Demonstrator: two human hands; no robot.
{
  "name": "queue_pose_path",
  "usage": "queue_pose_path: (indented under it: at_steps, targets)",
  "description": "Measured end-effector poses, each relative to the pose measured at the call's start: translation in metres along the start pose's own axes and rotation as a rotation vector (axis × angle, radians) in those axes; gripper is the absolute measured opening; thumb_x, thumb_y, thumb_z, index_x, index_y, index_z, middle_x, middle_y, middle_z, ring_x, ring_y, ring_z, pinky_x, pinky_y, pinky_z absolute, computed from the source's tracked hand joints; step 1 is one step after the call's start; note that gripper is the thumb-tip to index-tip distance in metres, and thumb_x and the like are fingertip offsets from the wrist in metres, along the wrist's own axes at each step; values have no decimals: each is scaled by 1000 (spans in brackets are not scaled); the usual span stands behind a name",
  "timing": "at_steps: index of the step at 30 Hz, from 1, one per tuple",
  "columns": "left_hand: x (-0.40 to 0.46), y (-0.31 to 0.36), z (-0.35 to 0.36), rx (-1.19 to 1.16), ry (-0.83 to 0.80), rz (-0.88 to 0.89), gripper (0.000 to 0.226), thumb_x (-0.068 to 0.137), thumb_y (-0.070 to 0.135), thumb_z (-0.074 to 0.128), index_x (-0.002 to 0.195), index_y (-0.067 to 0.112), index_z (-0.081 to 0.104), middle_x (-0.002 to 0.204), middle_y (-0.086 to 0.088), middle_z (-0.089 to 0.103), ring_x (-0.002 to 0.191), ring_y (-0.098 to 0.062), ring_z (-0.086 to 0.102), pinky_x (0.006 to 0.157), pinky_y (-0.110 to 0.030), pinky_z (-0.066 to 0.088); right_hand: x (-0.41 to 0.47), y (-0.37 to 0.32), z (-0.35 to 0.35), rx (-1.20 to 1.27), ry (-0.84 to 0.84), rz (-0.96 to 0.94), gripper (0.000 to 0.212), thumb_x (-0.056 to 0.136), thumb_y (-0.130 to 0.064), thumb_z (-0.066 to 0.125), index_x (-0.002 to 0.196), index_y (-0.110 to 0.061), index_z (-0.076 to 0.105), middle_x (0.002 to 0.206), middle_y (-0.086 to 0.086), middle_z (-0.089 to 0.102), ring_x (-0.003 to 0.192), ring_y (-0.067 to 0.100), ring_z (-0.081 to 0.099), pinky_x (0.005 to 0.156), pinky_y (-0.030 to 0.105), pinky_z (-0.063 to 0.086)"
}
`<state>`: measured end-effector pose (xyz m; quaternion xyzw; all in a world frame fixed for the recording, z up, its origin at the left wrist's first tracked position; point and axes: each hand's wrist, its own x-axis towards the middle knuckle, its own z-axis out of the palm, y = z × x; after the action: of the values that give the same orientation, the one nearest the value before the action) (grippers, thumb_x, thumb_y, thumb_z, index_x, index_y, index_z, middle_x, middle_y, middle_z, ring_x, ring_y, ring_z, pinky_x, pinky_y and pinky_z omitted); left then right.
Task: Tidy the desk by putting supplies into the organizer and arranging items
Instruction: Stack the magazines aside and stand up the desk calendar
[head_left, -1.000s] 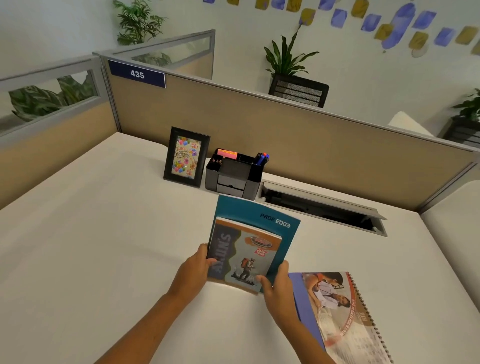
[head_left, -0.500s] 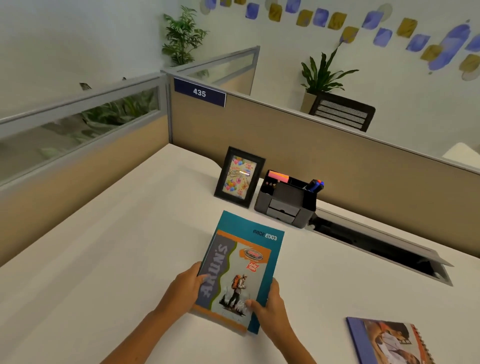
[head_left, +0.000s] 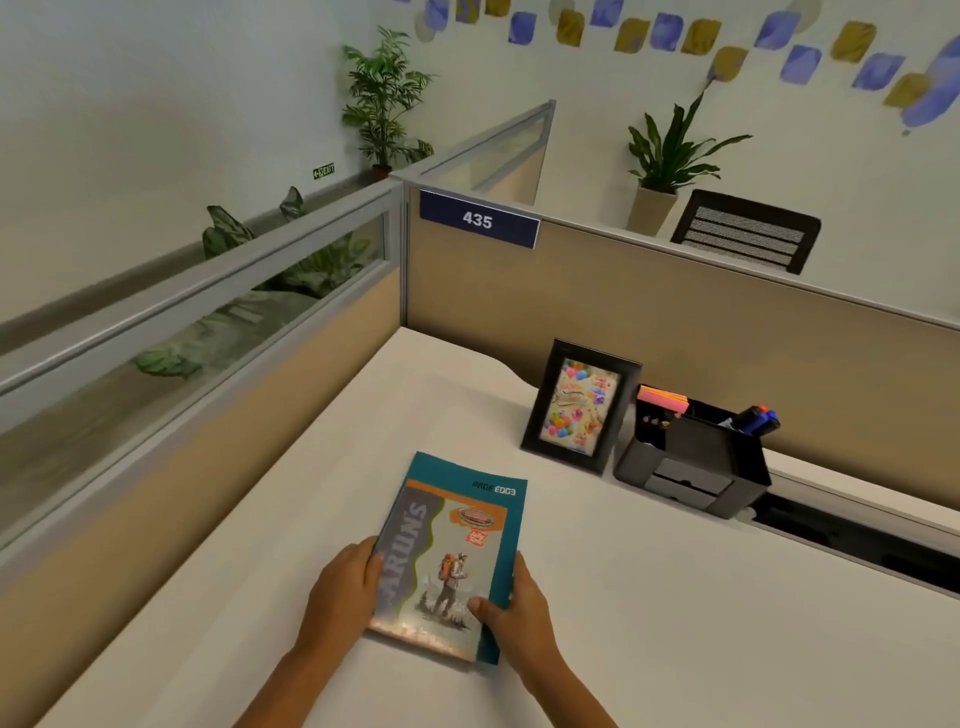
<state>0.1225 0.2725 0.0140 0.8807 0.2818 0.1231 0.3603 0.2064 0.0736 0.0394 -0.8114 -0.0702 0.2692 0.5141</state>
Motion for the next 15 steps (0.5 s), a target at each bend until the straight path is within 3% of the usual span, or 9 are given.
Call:
queue_pose_path:
  at_steps: [7, 11, 15]
  targets:
    - [92, -29, -18, 106, 121, 46, 27, 96, 15, 46, 113, 4, 62, 89, -13, 57, 76, -24, 55, 59, -29, 40, 84, -38, 51, -269, 50, 49, 53, 76, -35, 71, 117, -25, 38, 109, 1, 46, 105, 18, 56, 82, 34, 57]
    - [138, -38, -19, 111, 169, 45, 27, 95, 12, 46, 116, 4, 62, 88, -15, 56, 77, -30, 54, 61, -38, 49, 125, -59, 63, -296, 63, 31, 53, 77, -36, 71, 116, -22, 38, 108, 2, 42, 105, 19, 55, 82, 33, 56]
    - [179, -39, -15, 112, 238, 45, 26, 94, 9, 49, 113, 1, 64, 88, -18, 57, 78, -32, 51, 63, -41, 48, 162, -76, 71, -293, 81, 10, 51, 80, -34, 69, 117, -18, 38, 111, 3, 42, 108, 19, 54, 82, 32, 54]
